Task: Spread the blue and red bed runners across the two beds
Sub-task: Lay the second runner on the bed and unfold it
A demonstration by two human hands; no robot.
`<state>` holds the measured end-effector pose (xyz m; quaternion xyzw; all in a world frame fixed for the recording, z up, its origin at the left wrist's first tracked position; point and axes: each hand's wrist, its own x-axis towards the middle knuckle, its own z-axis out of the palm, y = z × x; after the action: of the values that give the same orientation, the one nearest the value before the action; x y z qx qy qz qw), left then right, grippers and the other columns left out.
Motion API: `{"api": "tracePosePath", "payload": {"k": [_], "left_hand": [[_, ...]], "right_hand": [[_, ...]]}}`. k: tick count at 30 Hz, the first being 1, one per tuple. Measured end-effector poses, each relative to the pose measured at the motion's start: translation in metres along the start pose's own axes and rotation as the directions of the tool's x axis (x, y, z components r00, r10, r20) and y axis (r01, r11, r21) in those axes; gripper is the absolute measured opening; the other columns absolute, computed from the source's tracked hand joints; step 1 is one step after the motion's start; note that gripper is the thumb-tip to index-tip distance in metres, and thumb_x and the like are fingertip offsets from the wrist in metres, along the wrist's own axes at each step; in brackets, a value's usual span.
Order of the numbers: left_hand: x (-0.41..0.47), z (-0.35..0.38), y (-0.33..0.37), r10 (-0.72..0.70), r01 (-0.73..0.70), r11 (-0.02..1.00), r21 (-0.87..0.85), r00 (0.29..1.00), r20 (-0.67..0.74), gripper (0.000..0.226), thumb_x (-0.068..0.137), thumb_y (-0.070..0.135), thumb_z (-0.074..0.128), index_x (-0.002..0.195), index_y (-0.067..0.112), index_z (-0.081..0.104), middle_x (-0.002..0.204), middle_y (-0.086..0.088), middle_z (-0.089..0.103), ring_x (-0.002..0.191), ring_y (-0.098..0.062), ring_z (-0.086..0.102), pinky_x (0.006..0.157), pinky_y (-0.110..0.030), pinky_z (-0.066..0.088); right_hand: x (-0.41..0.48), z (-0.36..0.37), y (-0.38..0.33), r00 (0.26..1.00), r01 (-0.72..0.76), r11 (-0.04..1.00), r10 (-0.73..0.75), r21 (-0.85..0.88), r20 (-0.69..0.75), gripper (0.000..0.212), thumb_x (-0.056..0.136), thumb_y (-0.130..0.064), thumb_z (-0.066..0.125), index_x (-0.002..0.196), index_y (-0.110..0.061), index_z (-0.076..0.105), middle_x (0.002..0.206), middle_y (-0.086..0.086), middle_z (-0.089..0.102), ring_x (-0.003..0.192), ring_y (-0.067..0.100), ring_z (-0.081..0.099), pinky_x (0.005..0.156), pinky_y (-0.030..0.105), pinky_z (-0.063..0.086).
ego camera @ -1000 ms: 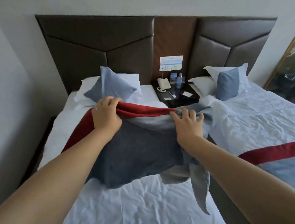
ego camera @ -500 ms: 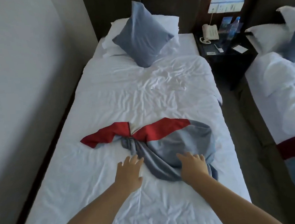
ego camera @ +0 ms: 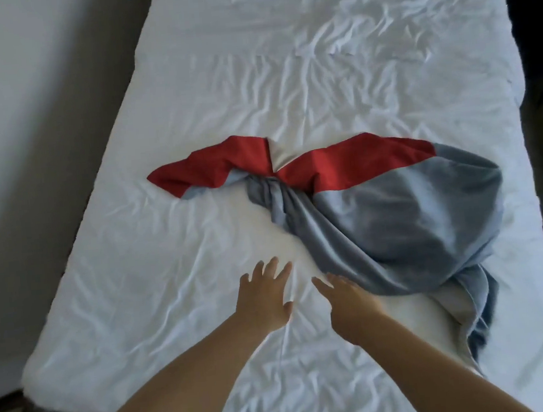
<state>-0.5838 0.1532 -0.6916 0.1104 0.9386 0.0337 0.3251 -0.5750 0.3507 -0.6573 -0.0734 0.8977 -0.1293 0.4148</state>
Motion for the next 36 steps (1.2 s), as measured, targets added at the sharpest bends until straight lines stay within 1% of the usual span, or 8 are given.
{"api": "tracePosePath", "payload": {"k": [4, 8, 12, 17, 21, 27, 31, 36], "left_hand": [[0.057, 0.009, -0.022, 0.084, -0.082, 0.996, 0.038, 0.993, -0.077, 0.087, 0.096, 0.021, 0.059, 0.163, 0.031, 0.003, 0.172, 0.003, -0.002, 0.157, -0.026, 0.008, 0.117, -0.049, 0.033], [0.125, 0.006, -0.032, 0.189, -0.174, 0.982, 0.078, 0.942, -0.277, 0.094, 0.083, 0.002, 0.067, 0.161, 0.031, 0.024, 0.17, -0.003, 0.011, 0.143, -0.031, 0.036, 0.095, -0.046, 0.052], [0.175, 0.006, -0.037, 0.215, -0.192, 0.977, 0.096, 0.844, -0.492, 0.075, 0.075, 0.0, 0.069, 0.145, 0.023, 0.055, 0.156, -0.013, 0.042, 0.119, -0.038, 0.056, 0.084, -0.047, 0.051], [0.2, 0.012, -0.05, 0.212, -0.239, 0.97, 0.042, 0.752, -0.624, 0.05, 0.071, 0.009, 0.064, 0.12, 0.014, 0.074, 0.11, -0.009, 0.074, 0.095, -0.039, 0.063, 0.073, -0.042, 0.055], [0.193, 0.019, -0.049, 0.218, -0.279, 0.96, 0.022, 0.699, -0.681, 0.05, 0.074, 0.012, 0.044, 0.112, 0.011, 0.077, 0.085, -0.012, 0.067, 0.082, -0.039, 0.063, 0.058, -0.037, 0.053], [0.152, 0.045, -0.072, 0.251, -0.296, 0.955, 0.029, 0.748, -0.615, 0.038, 0.067, 0.013, 0.083, 0.106, 0.01, 0.079, 0.076, -0.012, 0.059, 0.07, -0.038, 0.063, 0.05, -0.034, 0.048], [0.089, 0.077, -0.096, 0.257, -0.321, 0.947, -0.003, 0.763, -0.593, 0.031, 0.077, 0.043, 0.065, 0.084, 0.015, 0.076, 0.07, -0.005, 0.055, 0.063, -0.034, 0.061, 0.047, -0.029, 0.042], [-0.001, 0.128, -0.124, 0.156, -0.231, 0.967, -0.104, 0.868, -0.471, 0.019, 0.072, 0.031, 0.064, 0.082, 0.019, 0.075, 0.065, -0.001, 0.056, 0.057, -0.03, 0.06, 0.044, -0.03, 0.046]], "right_hand": [[0.045, 0.029, -0.012, 0.999, 0.037, 0.999, -0.037, -0.001, 0.005, 0.085, 0.096, -0.005, 0.043, 0.161, -0.04, 0.001, 0.171, -0.003, -0.007, 0.157, 0.018, -0.002, 0.123, 0.036, 0.019], [0.082, 0.034, -0.009, 0.984, -0.004, 0.998, 0.015, 0.066, -0.175, 0.086, 0.095, -0.012, 0.048, 0.159, -0.047, 0.0, 0.168, 0.0, -0.001, 0.155, 0.021, 0.006, 0.115, 0.038, 0.036], [0.106, 0.052, 0.003, 0.925, -0.087, 0.993, 0.109, 0.075, -0.363, 0.085, 0.097, -0.018, 0.049, 0.16, -0.039, -0.003, 0.168, 0.008, -0.01, 0.155, 0.029, -0.01, 0.126, 0.045, 0.013], [0.129, 0.085, 0.025, 0.741, 0.043, 0.988, 0.067, 0.147, -0.668, 0.076, 0.091, -0.012, 0.064, 0.159, -0.022, 0.031, 0.139, 0.01, 0.052, 0.127, 0.034, 0.047, 0.108, 0.053, 0.043], [0.136, 0.09, 0.021, 0.662, 0.0, 0.988, 0.115, 0.154, -0.74, 0.066, 0.091, -0.008, 0.068, 0.152, -0.016, 0.046, 0.104, 0.008, 0.063, 0.096, 0.034, 0.056, 0.086, 0.05, 0.052], [0.131, 0.086, 0.0, 0.772, -0.039, 0.985, 0.136, 0.167, -0.62, 0.08, 0.074, 0.01, 0.06, 0.15, -0.014, 0.048, 0.1, 0.016, 0.063, 0.093, 0.04, 0.058, 0.092, 0.05, 0.048], [0.1, 0.111, -0.022, 0.887, -0.029, 0.999, 0.009, -0.037, -0.461, 0.082, 0.072, 0.001, 0.057, 0.152, -0.018, 0.045, 0.106, 0.013, 0.062, 0.096, 0.038, 0.06, 0.096, 0.048, 0.046], [0.061, 0.127, -0.072, 0.994, 0.062, 0.988, -0.073, -0.139, -0.077, 0.081, 0.085, -0.016, 0.053, 0.158, -0.034, 0.023, 0.128, 0.002, 0.055, 0.115, 0.026, 0.054, 0.107, 0.037, 0.036]]}}
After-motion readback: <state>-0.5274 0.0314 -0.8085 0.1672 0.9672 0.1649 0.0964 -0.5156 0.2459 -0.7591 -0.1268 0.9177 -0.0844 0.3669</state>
